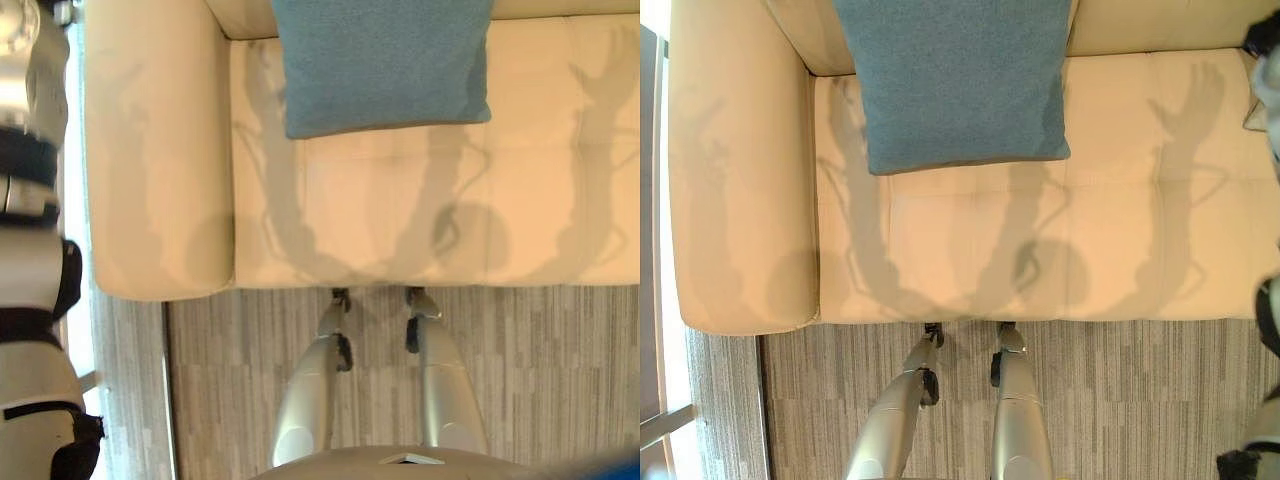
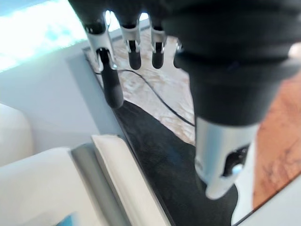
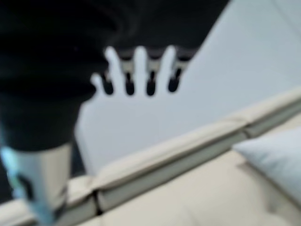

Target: Pick up all the scattered cushions and arrange them neatly on the sofa.

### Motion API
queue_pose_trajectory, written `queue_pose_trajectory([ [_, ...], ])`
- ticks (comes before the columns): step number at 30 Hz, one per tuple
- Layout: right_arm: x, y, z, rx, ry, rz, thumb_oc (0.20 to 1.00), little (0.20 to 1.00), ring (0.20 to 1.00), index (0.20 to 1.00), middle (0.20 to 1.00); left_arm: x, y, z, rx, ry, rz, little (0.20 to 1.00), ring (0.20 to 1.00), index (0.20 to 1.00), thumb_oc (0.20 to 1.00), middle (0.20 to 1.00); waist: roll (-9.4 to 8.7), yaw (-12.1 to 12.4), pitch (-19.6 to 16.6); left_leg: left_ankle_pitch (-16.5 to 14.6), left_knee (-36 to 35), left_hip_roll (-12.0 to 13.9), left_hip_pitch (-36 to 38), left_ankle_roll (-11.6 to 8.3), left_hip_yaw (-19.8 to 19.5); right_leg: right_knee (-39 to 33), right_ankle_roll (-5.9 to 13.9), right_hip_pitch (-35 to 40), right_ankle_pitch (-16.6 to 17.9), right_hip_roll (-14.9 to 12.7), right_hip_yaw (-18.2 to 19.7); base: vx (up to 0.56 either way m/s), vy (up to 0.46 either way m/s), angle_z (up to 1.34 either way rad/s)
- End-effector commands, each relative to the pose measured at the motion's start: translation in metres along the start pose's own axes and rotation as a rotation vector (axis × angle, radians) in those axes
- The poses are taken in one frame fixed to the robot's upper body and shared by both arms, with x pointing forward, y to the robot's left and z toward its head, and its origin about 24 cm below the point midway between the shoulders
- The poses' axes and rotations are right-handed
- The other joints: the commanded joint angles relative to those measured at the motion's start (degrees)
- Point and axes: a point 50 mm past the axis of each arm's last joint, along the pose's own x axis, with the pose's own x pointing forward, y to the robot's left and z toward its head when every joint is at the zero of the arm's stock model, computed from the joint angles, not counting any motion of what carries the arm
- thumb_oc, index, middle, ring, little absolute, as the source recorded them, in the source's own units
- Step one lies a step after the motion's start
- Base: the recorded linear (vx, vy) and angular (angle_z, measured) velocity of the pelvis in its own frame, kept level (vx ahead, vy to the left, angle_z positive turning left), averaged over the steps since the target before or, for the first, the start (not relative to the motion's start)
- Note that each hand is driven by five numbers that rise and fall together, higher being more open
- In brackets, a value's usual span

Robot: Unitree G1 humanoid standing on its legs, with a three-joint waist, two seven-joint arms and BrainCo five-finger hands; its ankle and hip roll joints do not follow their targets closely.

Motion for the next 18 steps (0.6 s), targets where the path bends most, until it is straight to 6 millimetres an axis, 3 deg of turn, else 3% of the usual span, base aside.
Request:
queue_pose_trajectory([
  [1,-0.011,-0.003,-0.008,0.038,-0.035,0.019,1.000,1.000,1.000,1.000,1.000,-0.010,0.009,-0.001,0.015,-0.066,0.001,1.000,1.000,1.000,1.000,1.000,0.59,0.01,-2.73,-9.01,1.28,1.97,7.18,-5.62,-1.61,-3.74,3.66,6.58,-4.37,1.06,-0.27,0.02,-0.003,0.06],
  [6,-0.092,0.019,-0.058,0.148,0.083,0.188,1.000,1.000,1.000,1.000,1.000,-0.088,0.019,-0.062,0.076,0.122,-0.094,1.000,1.000,1.000,1.000,1.000,-1.08,-0.16,-3.97,-10.28,1.21,2.12,11.49,-5.22,-1.78,-5.55,3.54,12.06,-4.41,0.72,-0.82,0.04,0.001,0.04],
  [7,-0.094,0.019,-0.059,0.147,0.086,0.190,1.000,1.000,1.000,1.000,1.000,-0.089,0.019,-0.062,0.077,0.124,-0.098,1.000,1.000,1.000,1.000,1.000,-1.20,-0.09,-4.09,-10.00,1.17,2.05,11.40,-5.19,-1.78,-5.78,3.53,12.08,-4.07,0.66,-0.84,0.09,-0.014,0.02],
  [8,-0.132,0.023,-0.080,0.132,0.151,0.291,1.000,1.000,1.000,1.000,1.000,-0.123,0.026,-0.082,0.126,0.216,-0.157,1.000,1.000,1.000,1.000,1.000,-2.04,0.08,-4.63,-10.50,0.98,2.04,13.63,-5.05,-2.00,-7.02,3.66,15.25,-3.98,0.39,-1.43,0.07,0.001,0.00],
  [10,-0.165,0.029,-0.092,0.165,0.222,0.369,1.000,1.000,1.000,1.000,1.000,-0.164,0.029,-0.107,0.151,0.357,-0.202,1.000,1.000,1.000,1.000,1.000,-2.77,0.21,-4.97,-11.17,0.79,2.14,15.93,-4.97,-2.14,-7.80,3.88,18.09,-4.05,0.25,-1.87,0.10,0.000,0.04],
  [15,-0.254,0.039,-0.123,0.137,0.426,0.625,1.000,1.000,1.000,1.000,1.000,-0.258,0.051,-0.144,0.241,0.666,-0.315,1.000,1.000,1.000,1.000,1.000,-4.51,0.88,-6.37,-12.35,0.74,2.11,20.92,-4.58,-2.85,-8.60,3.92,24.46,-5.18,0.21,-2.88,0.10,-0.002,0.08],
  [18,-0.291,0.043,-0.134,0.109,0.515,0.733,1.000,1.000,1.000,1.000,1.000,-0.311,0.066,-0.162,0.272,0.879,-0.325,1.000,1.000,1.000,1.000,1.000,-5.17,1.20,-7.67,-12.43,0.33,2.16,23.36,-4.26,-3.16,-8.38,3.86,27.21,-5.94,0.17,-3.57,0.07,0.010,0.18],
])
